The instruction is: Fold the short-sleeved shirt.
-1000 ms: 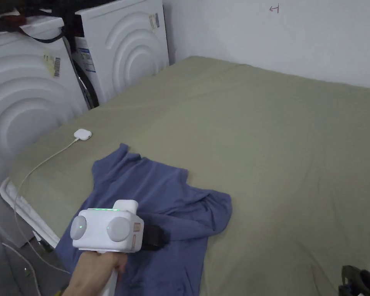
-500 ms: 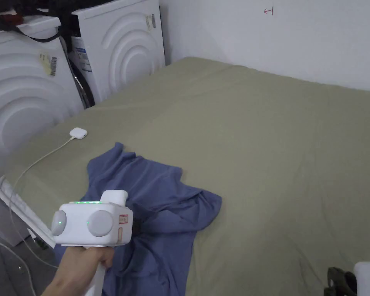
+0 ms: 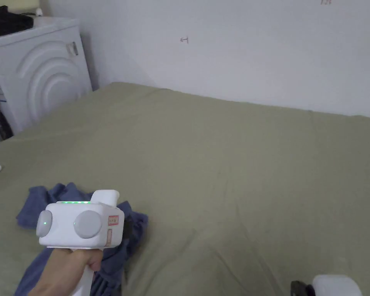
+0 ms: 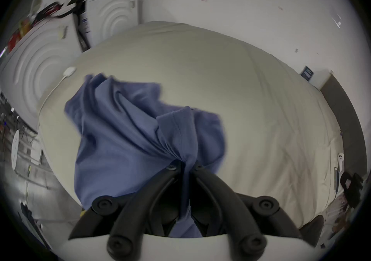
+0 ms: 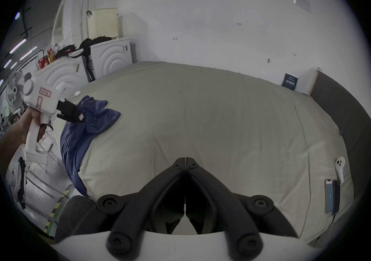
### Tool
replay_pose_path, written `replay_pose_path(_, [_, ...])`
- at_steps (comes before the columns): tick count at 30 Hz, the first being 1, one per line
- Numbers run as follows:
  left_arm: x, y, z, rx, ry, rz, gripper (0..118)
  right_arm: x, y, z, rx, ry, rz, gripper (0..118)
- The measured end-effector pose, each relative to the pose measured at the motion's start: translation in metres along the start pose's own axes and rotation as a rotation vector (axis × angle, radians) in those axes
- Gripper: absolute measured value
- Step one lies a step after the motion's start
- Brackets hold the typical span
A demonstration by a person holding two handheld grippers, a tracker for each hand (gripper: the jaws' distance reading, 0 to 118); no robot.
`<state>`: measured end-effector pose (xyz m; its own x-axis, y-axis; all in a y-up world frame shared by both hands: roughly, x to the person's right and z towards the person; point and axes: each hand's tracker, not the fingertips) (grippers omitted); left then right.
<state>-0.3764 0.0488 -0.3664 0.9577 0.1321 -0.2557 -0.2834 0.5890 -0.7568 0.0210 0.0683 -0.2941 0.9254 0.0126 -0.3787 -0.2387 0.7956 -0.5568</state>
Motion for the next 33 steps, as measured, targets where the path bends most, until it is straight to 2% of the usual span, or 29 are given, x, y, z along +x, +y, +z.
replay_pose_path(9, [0.186, 0.032, -0.038, -0.025, -0.24, -0.19, 6, 0.068, -0.022, 0.027, -0.005, -0.119, -0.076, 0])
replay_pose_path(20, [0.438, 0.019, -0.086, -0.129, -0.541, -0.396, 6, 0.144, -0.047, 0.041, -0.035, -0.257, -0.208, 0])
replay_pose_path(24, [0.479, -0.001, -0.102, -0.183, -0.554, -0.423, 6, 0.158, -0.054, 0.042, -0.051, -0.289, -0.225, 0])
replay_pose_path(27, [0.481, -0.009, -0.112, -0.188, -0.526, -0.446, 6, 0.164, -0.057, 0.043, -0.055, -0.295, -0.231, 0])
replay_pose_path(28, [0.479, -0.009, -0.112, -0.181, -0.524, -0.452, 10, 0.163, -0.055, 0.043, -0.056, -0.297, -0.234, 0])
replay_pose_path(29, [0.479, -0.008, -0.111, -0.173, -0.519, -0.457, 31, 0.163, -0.056, 0.043, -0.055, -0.299, -0.236, 0])
replay_pose_path(30, [0.478, -0.006, -0.109, -0.157, -0.51, -0.467, 79, 0.164, -0.056, 0.042, -0.055, -0.299, -0.24, 0])
replay_pose_path(31, [0.476, -0.007, -0.103, -0.14, -0.487, -0.487, 118, 0.164, -0.056, 0.041, -0.058, -0.299, -0.246, 0])
replay_pose_path(32, [0.475, -0.007, -0.103, -0.157, -0.464, -0.505, 116, 0.166, -0.058, 0.041, -0.059, -0.296, -0.251, 0])
replay_pose_path(33, [0.47, -0.008, -0.09, -0.088, -0.499, -0.544, 115, 0.167, -0.058, 0.041, -0.059, -0.295, -0.254, 0])
